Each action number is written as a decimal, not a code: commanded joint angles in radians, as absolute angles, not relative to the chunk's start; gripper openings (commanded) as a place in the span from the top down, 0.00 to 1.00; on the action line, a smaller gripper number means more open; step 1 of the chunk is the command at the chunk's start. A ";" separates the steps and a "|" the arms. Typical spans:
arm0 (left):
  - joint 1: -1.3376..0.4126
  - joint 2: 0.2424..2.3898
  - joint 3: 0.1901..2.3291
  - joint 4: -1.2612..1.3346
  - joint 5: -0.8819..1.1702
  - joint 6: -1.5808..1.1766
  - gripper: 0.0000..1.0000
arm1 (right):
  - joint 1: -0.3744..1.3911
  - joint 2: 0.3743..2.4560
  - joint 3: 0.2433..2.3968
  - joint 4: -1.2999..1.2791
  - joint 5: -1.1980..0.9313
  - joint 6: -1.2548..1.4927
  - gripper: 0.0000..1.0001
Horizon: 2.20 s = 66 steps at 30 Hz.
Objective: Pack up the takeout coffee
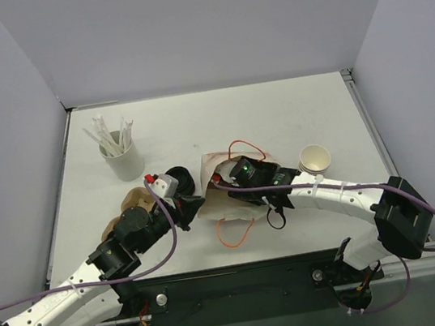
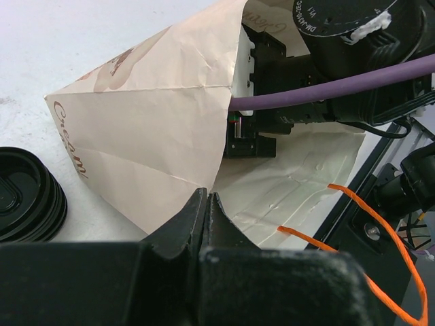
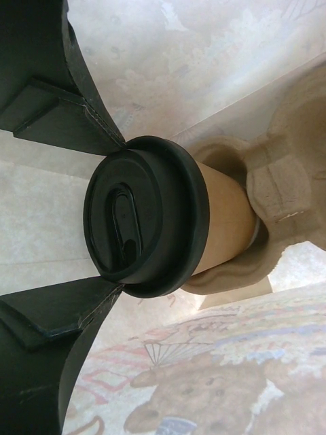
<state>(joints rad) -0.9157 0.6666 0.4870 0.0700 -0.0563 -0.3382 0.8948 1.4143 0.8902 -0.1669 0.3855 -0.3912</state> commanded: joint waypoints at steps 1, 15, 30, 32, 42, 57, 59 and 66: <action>-0.920 0.663 0.541 0.041 -0.046 -0.356 1.00 | 0.865 1.462 0.864 -0.192 0.382 -0.333 0.47; -0.920 0.683 0.563 0.040 -0.052 -0.353 1.00 | 0.861 1.506 0.907 -0.187 0.388 -0.328 0.48; -0.920 0.699 0.561 0.066 -0.051 -0.365 1.00 | 0.830 1.513 0.916 -0.167 0.354 -0.322 0.36; -0.919 0.704 0.561 0.071 -0.052 -0.365 1.00 | 0.828 1.503 0.914 -0.156 0.347 -0.324 0.32; -0.920 0.724 0.575 0.061 -0.057 -0.362 1.00 | 0.828 1.470 0.900 -0.140 0.327 -0.333 0.19; -0.919 0.735 0.581 0.060 -0.066 -0.357 1.00 | 0.825 1.425 0.919 -0.152 0.354 -0.350 0.00; -0.920 0.736 0.583 0.057 -0.067 -0.357 1.00 | 0.825 1.420 0.922 -0.156 0.354 -0.348 0.00; -0.920 0.746 0.597 0.032 -0.090 -0.368 1.00 | 0.827 1.396 0.931 -0.170 0.354 -0.351 0.00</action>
<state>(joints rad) -0.9157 0.7368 0.5461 0.0551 -0.0711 -0.3580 0.8429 1.4570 0.9165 -0.1516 0.3393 -0.3668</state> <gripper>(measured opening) 0.022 0.997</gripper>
